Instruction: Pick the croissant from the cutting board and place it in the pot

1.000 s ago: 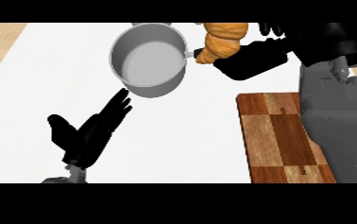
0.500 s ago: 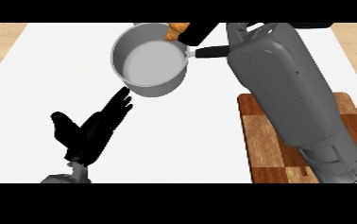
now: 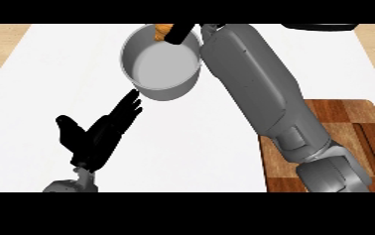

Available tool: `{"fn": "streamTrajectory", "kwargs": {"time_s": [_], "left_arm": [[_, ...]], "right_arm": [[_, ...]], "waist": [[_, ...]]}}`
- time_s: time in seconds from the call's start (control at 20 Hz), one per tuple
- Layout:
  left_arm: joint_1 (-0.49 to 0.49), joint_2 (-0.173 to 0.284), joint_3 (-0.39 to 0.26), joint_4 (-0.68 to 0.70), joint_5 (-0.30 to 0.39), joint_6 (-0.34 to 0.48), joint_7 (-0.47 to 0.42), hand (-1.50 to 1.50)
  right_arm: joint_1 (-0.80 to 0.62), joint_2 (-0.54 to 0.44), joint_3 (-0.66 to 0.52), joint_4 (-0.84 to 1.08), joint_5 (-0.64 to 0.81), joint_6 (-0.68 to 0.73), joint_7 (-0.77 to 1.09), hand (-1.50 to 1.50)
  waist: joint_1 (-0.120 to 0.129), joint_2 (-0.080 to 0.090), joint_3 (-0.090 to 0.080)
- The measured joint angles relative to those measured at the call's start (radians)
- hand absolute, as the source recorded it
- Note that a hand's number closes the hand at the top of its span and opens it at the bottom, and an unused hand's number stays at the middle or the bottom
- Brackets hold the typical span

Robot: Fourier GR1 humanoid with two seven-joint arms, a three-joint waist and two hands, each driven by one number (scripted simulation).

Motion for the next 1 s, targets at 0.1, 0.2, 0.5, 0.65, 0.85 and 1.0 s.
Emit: {"fn": "streamTrajectory", "kwargs": {"time_s": [0.1, 0.2, 0.5, 0.65, 0.85, 1.0], "left_arm": [[-0.004, 0.001, -0.002, 0.001, -0.001, -0.008, -0.001, 0.00], [-0.013, -0.002, -0.006, 0.002, -0.002, -0.008, 0.011, 0.00], [-0.030, -0.003, -0.013, 0.006, 0.000, -0.024, 0.019, 0.00], [-0.032, -0.011, -0.027, 0.006, -0.003, -0.027, 0.020, 0.00], [-0.047, -0.019, -0.031, 0.018, -0.009, -0.028, 0.015, 0.00], [-0.053, -0.013, -0.025, 0.016, -0.005, -0.033, 0.022, 0.00]], "right_arm": [[-0.026, 0.010, 0.004, 0.071, -0.033, -0.046, -0.027, 1.50], [-0.034, 0.017, 0.028, 0.139, -0.061, -0.083, -0.056, 1.50], [-0.049, 0.025, 0.009, 0.270, -0.199, -0.157, -0.102, -1.50], [-0.025, 0.026, -0.044, 0.282, -0.300, -0.192, -0.166, -1.50], [-0.024, 0.027, -0.082, 0.312, -0.407, -0.222, -0.262, -1.50], [-0.026, 0.027, -0.100, 0.335, -0.475, -0.250, -0.333, -1.50]], "waist": [[0.010, 0.002, 0.000], [0.018, 0.003, 0.000], [0.050, 0.011, 0.000], [0.064, 0.016, 0.001], [0.072, 0.019, 0.001], [0.076, 0.019, 0.001]]}}
